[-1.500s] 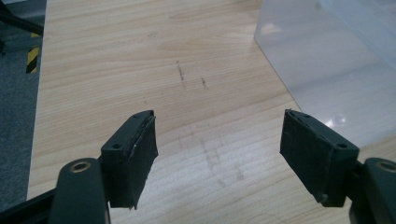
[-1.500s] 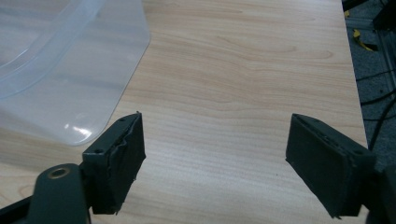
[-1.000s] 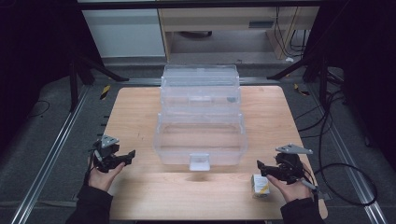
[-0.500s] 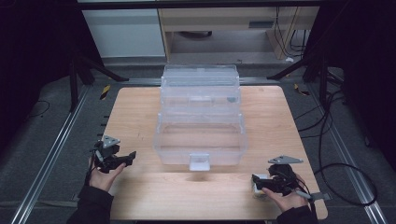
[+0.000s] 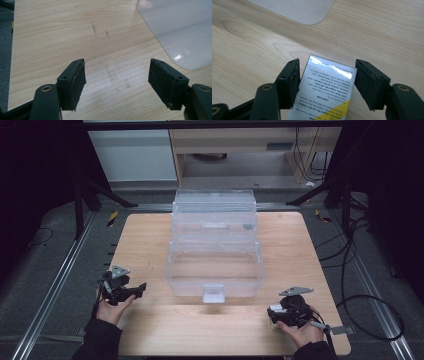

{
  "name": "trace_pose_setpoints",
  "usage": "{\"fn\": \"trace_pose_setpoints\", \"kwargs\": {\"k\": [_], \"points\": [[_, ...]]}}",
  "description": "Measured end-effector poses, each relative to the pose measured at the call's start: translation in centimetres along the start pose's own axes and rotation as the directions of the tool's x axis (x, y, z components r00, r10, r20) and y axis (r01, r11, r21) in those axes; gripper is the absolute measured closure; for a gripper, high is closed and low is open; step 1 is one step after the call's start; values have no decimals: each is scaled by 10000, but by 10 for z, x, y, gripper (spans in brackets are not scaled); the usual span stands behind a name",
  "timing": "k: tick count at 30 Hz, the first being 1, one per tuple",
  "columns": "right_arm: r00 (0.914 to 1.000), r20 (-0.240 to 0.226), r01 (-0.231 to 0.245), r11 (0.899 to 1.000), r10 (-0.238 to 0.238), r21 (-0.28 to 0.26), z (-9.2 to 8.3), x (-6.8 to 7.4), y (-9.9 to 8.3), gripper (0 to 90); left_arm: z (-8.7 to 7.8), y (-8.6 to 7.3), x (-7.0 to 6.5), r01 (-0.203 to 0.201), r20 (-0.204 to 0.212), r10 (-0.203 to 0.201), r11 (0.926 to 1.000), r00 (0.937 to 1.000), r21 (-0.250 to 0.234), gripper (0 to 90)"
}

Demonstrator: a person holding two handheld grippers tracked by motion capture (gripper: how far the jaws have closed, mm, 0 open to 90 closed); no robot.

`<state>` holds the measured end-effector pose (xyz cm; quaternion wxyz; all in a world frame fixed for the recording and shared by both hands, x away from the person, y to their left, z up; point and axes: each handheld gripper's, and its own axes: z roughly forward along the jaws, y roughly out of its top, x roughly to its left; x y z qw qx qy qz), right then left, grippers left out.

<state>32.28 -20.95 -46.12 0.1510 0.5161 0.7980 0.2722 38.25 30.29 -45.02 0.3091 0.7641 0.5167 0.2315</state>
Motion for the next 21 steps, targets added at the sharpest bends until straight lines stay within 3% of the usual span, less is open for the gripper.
{"fn": "trace_pose_setpoints", "kwargs": {"k": [2, 6, 12, 17, 21], "points": [[9996, -39, 265, 9996, -266, -34, 3, -1, 5, 424, 0, 0, -1, -8, 11, 8, 10000, 10000, -4, 292], [9994, -104, 336, 9994, -337, -41, 8, -4, 11, 429, 0, 0, -1, -28, 43, 29, 10000, 10000, -27, 292], [9999, -92, 40, 9999, -41, -167, 2, -5, 7, 337, 0, 0, -1, -1, 55, 1, 10000, 10000, -8, 287], [10000, -58, -45, 9999, 46, 151, 1, -6, 3, 324, 0, 0, 0, 28, 56, -27, 10000, 10000, -71, 275], [9998, -166, 67, 9972, -55, 750, 6, -4, 2, 339, 0, 0, 0, 25, 60, -24, 10000, 10000, -31, 273]]}}
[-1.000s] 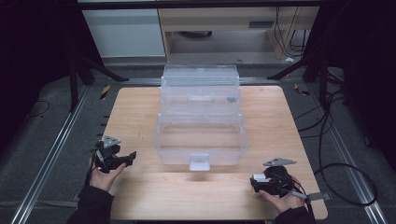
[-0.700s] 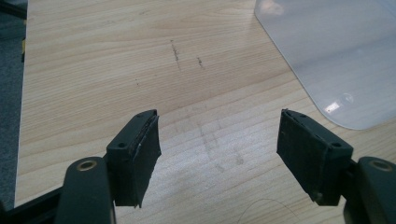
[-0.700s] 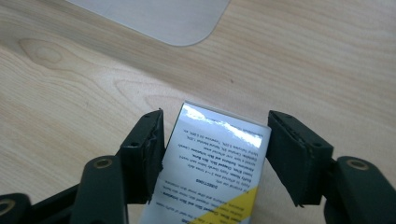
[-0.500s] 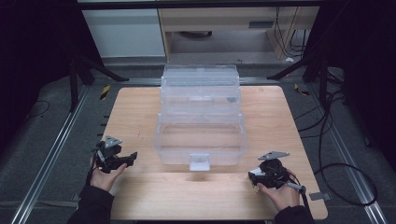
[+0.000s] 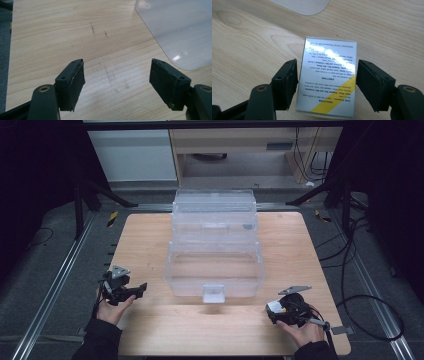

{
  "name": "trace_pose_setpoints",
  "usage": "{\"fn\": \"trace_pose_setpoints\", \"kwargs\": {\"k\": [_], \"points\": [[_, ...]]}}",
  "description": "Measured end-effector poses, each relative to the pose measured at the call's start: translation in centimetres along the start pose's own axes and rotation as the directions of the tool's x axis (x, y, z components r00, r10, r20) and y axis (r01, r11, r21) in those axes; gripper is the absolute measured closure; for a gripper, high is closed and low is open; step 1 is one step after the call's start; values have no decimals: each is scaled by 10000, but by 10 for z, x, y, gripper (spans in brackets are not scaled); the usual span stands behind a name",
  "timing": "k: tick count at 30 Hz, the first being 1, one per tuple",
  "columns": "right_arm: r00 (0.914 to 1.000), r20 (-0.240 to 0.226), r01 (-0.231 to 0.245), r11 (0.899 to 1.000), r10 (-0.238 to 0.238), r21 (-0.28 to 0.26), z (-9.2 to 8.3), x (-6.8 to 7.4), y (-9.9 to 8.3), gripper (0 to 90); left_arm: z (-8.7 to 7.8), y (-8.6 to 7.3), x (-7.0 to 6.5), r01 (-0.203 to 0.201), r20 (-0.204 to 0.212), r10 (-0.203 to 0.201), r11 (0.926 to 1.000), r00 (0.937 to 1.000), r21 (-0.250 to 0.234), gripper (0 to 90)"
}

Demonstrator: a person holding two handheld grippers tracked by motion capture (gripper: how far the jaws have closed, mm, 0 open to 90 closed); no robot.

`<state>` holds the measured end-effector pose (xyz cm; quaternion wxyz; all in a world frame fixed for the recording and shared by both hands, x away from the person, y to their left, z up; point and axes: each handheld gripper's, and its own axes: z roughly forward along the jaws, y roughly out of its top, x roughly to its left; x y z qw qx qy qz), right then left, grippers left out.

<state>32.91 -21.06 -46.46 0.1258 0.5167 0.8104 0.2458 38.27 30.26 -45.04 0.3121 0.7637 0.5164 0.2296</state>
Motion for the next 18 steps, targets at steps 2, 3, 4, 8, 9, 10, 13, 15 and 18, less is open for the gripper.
{"fn": "trace_pose_setpoints", "kwargs": {"k": [2, 3, 4, 8, 9, 10, 13, 15, 18], "points": [[10000, -98, -7, 9999, 9, 172, 2, 1, 2, 348, 0, 0, 0, 10, -18, -10, 10000, 10000, 28, 272], [9999, -110, -57, 9996, 60, 280, 3, 1, 3, 354, 1, 0, 0, -10, -8, 10, 10000, 10000, 37, 272], [9999, -103, -34, 9993, 38, 365, 5, 2, 4, 361, 1, 0, 0, -13, -4, 13, 10000, 10000, 45, 272], [9997, 200, 102, 9974, -117, 710, 8, 5, 8, 400, 1, 0, -1, -27, 29, 26, 9999, 10000, 103, 273], [9997, 215, 117, 9970, -134, 764, 8, 6, 8, 417, 1, 0, -1, -39, 33, 39, 9999, 10000, 118, 274], [9994, 328, 117, 9966, -145, 819, 8, 6, 9, 427, 1, 0, -1, -38, 37, 37, 9999, 10000, 133, 275], [9993, 360, 66, 9952, -102, 979, 9, 6, 9, 433, 2, 0, -1, -60, 36, 60, 9998, 10000, 173, 276], [9992, 373, 99, 9942, -140, 1075, 9, 7, 10, 438, 2, 0, -1, -82, 14, 82, 9998, 10000, 208, 279], [9988, 465, 92, 9927, -149, 1205, 9, 9, 12, 450, 2, 1, -2, -110, 2, 110, 9997, 9999, 211, 287]]}}
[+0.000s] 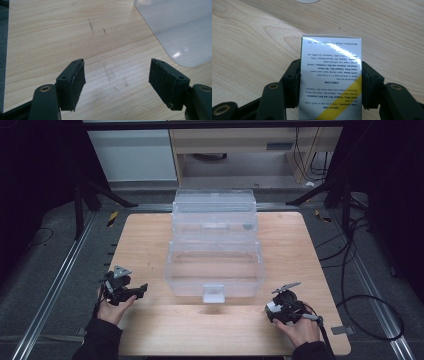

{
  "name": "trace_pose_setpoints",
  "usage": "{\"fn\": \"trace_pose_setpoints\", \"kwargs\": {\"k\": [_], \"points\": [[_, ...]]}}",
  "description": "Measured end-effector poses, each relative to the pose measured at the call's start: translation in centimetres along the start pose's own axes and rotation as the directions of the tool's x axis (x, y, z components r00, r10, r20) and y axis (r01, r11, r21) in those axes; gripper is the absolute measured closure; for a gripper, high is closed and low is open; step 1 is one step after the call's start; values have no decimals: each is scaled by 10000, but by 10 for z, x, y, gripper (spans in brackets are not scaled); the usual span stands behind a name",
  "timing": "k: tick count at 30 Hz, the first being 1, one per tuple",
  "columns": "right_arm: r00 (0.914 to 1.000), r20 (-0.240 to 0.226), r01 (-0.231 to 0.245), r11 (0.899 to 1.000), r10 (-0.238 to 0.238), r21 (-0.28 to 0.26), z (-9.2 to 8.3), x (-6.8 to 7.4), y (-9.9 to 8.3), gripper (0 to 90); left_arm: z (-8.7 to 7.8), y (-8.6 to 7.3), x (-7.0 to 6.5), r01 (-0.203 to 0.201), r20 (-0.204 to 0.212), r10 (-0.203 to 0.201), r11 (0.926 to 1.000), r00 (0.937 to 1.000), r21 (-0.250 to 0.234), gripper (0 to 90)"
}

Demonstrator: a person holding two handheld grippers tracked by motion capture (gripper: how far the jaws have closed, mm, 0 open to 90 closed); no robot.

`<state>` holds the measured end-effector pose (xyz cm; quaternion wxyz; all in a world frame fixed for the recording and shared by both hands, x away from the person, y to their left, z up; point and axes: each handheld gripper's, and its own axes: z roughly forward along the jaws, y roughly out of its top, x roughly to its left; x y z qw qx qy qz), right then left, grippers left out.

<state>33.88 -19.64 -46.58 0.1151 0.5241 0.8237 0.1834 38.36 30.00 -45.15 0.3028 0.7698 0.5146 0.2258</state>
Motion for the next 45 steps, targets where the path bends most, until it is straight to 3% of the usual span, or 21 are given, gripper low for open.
{"fn": "trace_pose_setpoints", "kwargs": {"k": [3, 6, 11, 17, 25, 29, 32, 38, 40, 42, 45], "points": [[10000, -86, 33, 10000, -32, 92, -1, -1, 1, 454, -1, 0, 0, 5, 0, -5, 10000, 10000, -46, 297], [9997, -156, -180, 9995, 176, -258, -8, -10, 1, 455, -2, 1, 0, 25, -19, -26, 9999, 10000, -129, 309], [9945, 532, -847, 9908, 906, -1055, -16, -42, -2, 454, -3, 1, 0, 41, -36, -41, 9999, 10000, -166, 327], [9832, 1064, -1367, 9845, 1484, -1101, -9, -71, -7, 453, -2, 3, -1, -16, -39, 16, 9999, 10000, -134, 350], [9821, 1053, -1470, 9852, 1560, -886, -2, -79, -8, 448, -4, 5, 0, 86, 61, -85, 9997, 9999, -212, 382], [9830, 1039, -1408, 9849, 1512, -1010, 0, -80, -8, 432, -5, 7, -1, -1, 204, 8, 9994, 9998, -350, 392], [9832, 1225, -1171, 9828, 1349, -1428, -3, -81, -8, 378, -6, 10, -1, 66, 246, -55, 9990, 9997, -443, 399], [9860, 1210, -758, 9545, 1149, -2885, -15, -83, -5, 312, -11, 20, -3, 6, 531, 32, 9973, 9986, -729, 407], [9893, 1127, -496, 9398, 927, -3382, -18, -82, -3, 307, -15, 24, -5, -38, 610, 94, 9959, 9981, -903, 410], [9922, 764, -614, 9197, 985, -3877, -22, -82, -1, 305, -18, 29, -6, -118, 621, 183, 9946, 9979, -1030, 414], [9935, 816, -360, 8983, 796, -4379, -29, -80, 6, 300, -22, 37, -8, -202, 624, 280, 9923, 9977, -1223, 418]]}}
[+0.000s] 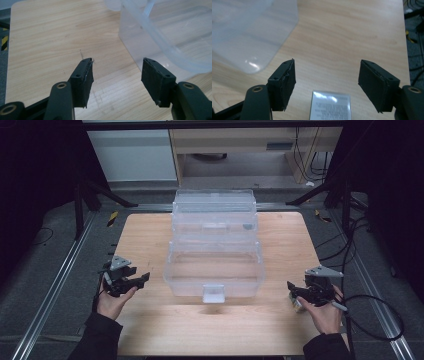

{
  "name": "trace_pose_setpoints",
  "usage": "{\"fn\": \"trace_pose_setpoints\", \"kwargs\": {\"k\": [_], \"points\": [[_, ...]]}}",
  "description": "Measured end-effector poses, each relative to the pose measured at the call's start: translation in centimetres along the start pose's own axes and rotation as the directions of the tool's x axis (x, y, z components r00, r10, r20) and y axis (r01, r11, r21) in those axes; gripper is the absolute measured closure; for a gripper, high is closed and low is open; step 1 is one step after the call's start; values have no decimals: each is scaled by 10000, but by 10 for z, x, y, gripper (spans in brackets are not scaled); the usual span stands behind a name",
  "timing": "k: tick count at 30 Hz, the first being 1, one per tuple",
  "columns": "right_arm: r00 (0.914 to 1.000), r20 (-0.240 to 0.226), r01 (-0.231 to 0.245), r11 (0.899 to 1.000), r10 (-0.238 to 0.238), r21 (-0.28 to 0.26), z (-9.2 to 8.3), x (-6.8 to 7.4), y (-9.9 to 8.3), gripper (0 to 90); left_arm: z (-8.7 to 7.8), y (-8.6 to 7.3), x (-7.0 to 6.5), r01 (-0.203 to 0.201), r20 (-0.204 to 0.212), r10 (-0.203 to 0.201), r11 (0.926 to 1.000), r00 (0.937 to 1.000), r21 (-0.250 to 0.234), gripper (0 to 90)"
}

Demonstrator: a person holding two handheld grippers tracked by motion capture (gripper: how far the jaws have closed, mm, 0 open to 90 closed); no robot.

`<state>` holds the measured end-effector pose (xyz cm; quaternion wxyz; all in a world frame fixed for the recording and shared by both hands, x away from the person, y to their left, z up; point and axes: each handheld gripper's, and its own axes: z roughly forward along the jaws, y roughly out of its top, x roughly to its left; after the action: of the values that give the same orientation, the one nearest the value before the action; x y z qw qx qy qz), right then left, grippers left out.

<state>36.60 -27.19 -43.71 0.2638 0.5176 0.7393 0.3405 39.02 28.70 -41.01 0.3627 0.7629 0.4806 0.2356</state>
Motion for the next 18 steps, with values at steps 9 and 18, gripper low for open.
{"fn": "trace_pose_setpoints", "kwargs": {"k": [9, 18], "points": [[9970, -766, 11, 9941, -94, -1086, 0, 5, 45, 268, 0, 32, -13, -618, 123, 623, 9974, 9980, -375, 431], [9858, -1644, 77, 9880, -333, -1541, 12, 26, 83, 272, 23, 48, -29, -994, 346, 1003, 9947, 9944, -246, 457]]}}
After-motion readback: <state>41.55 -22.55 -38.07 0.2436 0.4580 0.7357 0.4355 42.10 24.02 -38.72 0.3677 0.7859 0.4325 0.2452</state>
